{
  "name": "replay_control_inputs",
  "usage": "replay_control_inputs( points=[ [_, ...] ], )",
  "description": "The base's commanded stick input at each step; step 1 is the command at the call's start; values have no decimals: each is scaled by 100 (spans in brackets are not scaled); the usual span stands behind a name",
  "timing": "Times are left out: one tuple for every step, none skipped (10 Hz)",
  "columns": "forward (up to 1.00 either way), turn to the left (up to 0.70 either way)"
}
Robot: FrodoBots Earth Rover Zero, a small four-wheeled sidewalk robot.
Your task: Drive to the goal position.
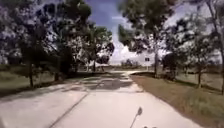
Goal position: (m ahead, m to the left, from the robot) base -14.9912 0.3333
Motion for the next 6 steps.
replay_control_inputs(
  points=[
    [99,0],
    [74,0],
    [12,0],
    [0,0],
    [0,46],
    [0,100]
  ],
)
